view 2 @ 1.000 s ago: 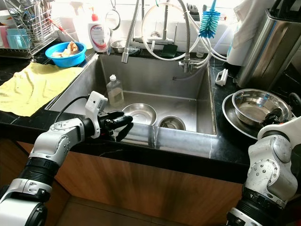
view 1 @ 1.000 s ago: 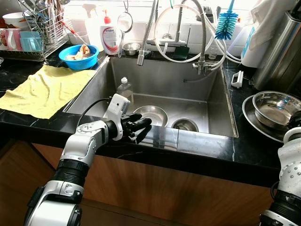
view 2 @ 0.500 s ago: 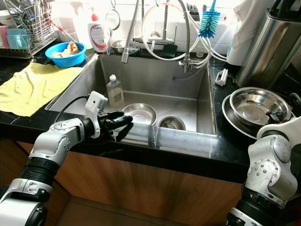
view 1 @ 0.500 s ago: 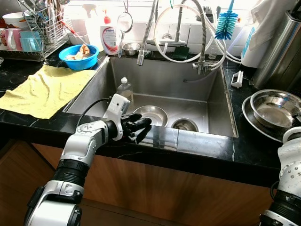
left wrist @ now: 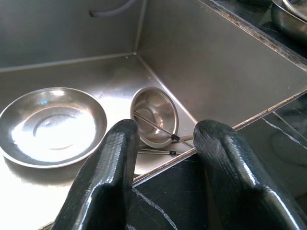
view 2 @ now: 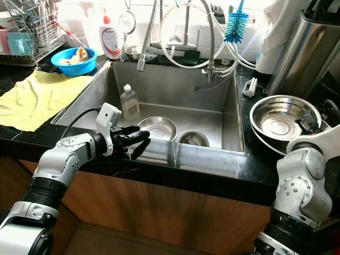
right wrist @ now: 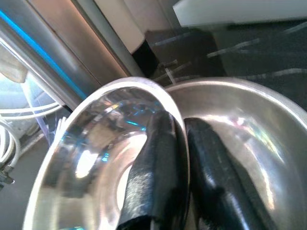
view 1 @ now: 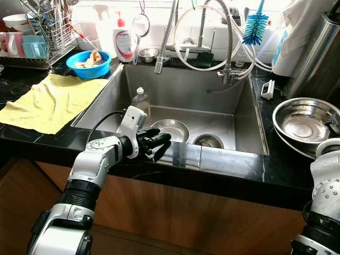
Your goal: Kitchen organization
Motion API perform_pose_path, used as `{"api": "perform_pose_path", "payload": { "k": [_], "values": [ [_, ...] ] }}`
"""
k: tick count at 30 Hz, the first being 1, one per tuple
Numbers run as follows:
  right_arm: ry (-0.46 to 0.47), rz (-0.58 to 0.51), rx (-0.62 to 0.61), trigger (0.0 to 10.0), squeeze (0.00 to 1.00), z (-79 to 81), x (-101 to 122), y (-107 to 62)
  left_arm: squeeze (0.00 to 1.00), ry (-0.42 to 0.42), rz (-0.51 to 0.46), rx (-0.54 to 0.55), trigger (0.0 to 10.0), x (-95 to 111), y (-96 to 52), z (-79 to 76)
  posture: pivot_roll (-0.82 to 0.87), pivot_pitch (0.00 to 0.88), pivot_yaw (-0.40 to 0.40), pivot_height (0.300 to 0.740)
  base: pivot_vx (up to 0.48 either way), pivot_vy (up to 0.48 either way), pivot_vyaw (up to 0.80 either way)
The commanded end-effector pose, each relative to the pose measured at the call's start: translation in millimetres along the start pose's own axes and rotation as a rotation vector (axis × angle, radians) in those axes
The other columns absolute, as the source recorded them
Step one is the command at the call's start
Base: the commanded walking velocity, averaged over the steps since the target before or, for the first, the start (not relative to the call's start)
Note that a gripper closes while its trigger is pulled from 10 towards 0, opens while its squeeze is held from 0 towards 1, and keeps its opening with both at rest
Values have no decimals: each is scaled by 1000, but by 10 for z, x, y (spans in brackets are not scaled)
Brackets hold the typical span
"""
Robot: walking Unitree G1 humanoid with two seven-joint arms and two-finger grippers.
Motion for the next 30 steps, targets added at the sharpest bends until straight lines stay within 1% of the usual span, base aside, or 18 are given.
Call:
{"api": "perform_pose_path", "payload": {
  "k": [1, 7, 8, 9, 10, 11, 12, 13, 14, 15, 16, 17, 18, 19, 21, 25, 28, 30],
  "values": [
    [-10, -92, 37, 0, 0, 131, 197, -25, 0, -50, 82, 6, 10000, -220, -32, -8, -78, 0, -6, 740, 0, 0, 0],
    [-18, -113, 64, 0, 0, 223, 236, -47, 0, -53, 78, 5, 10000, -221, -19, -21, -80, 0, -8, 740, 0, 0, 0],
    [-34, -132, 72, 431, 0, 244, 258, -56, 0, -53, 78, 4, 10000, -221, -17, -26, -80, 0, -8, 740, 0, 0, 0],
    [-67, -165, 100, 6431, 0, 299, 294, -74, 0, -54, 77, 3, 10000, -221, -16, -29, -80, 0, -8, 740, 0, 0, 0],
    [-67, -165, 100, 6431, 0, 299, 294, -74, 0, -54, 77, 3, 10000, -221, -16, -29, -80, 0, -8, 740, 0, 0, 0],
    [-85, -181, 134, 10000, 0, 358, 310, -88, 0, -54, 77, 4, 10000, -223, -19, -27, -80, 0, -9, 740, 0, 0, 0],
    [-100, -189, 190, 10000, 0, 453, 311, -110, 0, -53, 79, 7, 10000, -226, -23, -20, -80, 0, -9, 740, 0, 0, 0],
    [-100, -189, 190, 10000, 0, 453, 311, -110, 0, -53, 79, 7, 10000, -226, -23, -20, -80, 0, -9, 740, 0, 0, 0],
    [-97, -194, 280, 10000, 0, 595, 308, -149, 0, -53, 79, 10, 10000, -225, -27, -12, -80, 0, -9, 740, 0, 0, 0],
    [-91, -193, 306, 10000, 0, 634, 306, -162, 0, -53, 79, 10, 10000, -225, -28, -11, -80, 0, -9, 740, 0, 0, 0],
    [-90, -155, 364, 10000, 0, 717, 256, -184, 0, -53, 79, 11, 10000, -227, -28, -9, -81, 0, -7, 740, 0, 0, 0],
    [-127, -59, 498, 10000, 0, 909, 98, -261, 0, -52, 80, 13, 10000, -232, -27, -9, -83, 0, -7, 740, 0, 0, 0],
    [-156, -9, 587, 10000, 0, 1025, -2, -330, 0, -51, 80, 13, 10000, -233, -26, -11, -83, 0, -7, 740, 0, 0, 0],
    [-174, 30, 641, 10000, 0, 1091, -77, -379, 0, -51, 79, 12, 10000, -231, -24, -12, -83, 0, -7, 740, 0, 0, 0],
    [-203, 92, 721, 10000, 0, 1179, -214, -457, 0, -50, 79, 12, 10000, -229, -17, -14, -84, 0, -8, 740, 0, 0, 0],
    [-255, 124, 781, 10000, 0, 1287, -381, -506, 0, -50, 78, 10, 10000, -231, -14, -19, -82, 0, -7, 740, 0, 0, 0],
    [-270, 176, 896, 10000, 0, 1459, -511, -602, 0, -52, 81, 6, 10000, -248, -20, -32, -88, 0, -5, 740, 0, 0, 0],
    [-283, 193, 905, 10000, 0, 1497, -581, -579, 0, -51, 83, 4, 10000, -257, -20, -43, -80, 0, -10, 740, 0, 0, 0]
  ]
}}
Point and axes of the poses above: a point about 5 cm out from each wrist's last joint towards the gripper, its own y axis pointing out of the wrist towards the gripper, its own x axis along the axis of the wrist's last joint, z = x × y, the point moved 2 cm from there along y, pointing out of the wrist towards the gripper, and after that the axes turned 15 degrees about y, right-handed, at the moved point
